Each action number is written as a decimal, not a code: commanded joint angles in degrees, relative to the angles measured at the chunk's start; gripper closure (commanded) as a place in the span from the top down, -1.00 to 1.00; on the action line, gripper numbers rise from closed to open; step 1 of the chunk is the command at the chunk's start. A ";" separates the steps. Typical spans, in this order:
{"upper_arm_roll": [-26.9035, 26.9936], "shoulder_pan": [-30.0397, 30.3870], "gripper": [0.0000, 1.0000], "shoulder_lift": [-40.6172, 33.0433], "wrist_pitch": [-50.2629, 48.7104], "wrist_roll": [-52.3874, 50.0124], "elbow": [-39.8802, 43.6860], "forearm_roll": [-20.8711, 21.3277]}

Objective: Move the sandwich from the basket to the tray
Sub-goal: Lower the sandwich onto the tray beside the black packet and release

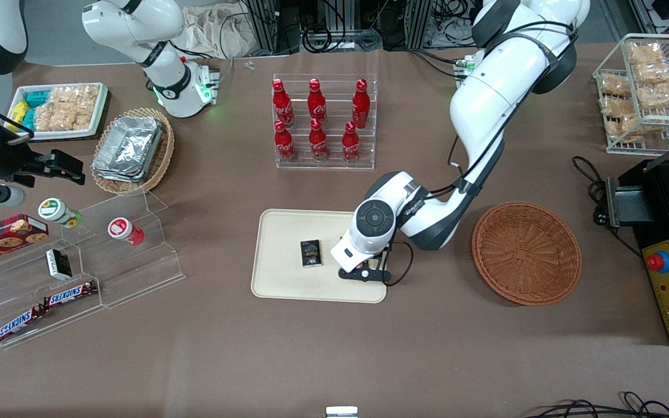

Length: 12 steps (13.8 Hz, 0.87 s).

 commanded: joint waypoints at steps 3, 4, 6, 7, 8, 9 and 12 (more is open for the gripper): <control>0.37 0.29 1.00 -1.06 -0.06 -0.64 2.65 0.63; 0.54 0.38 1.00 -3.25 -1.10 -2.82 2.56 0.62; 0.54 2.48 1.00 -8.08 -7.23 -6.69 2.56 0.18; 0.54 3.36 1.00 -10.98 -11.62 -7.06 2.47 0.09; 0.37 5.11 1.00 -13.53 -17.14 -6.45 2.47 -0.25; 0.19 7.65 1.00 -16.34 -20.94 -5.66 2.30 -2.00; 0.10 18.45 1.00 -30.20 -21.34 4.15 -9.77 -10.53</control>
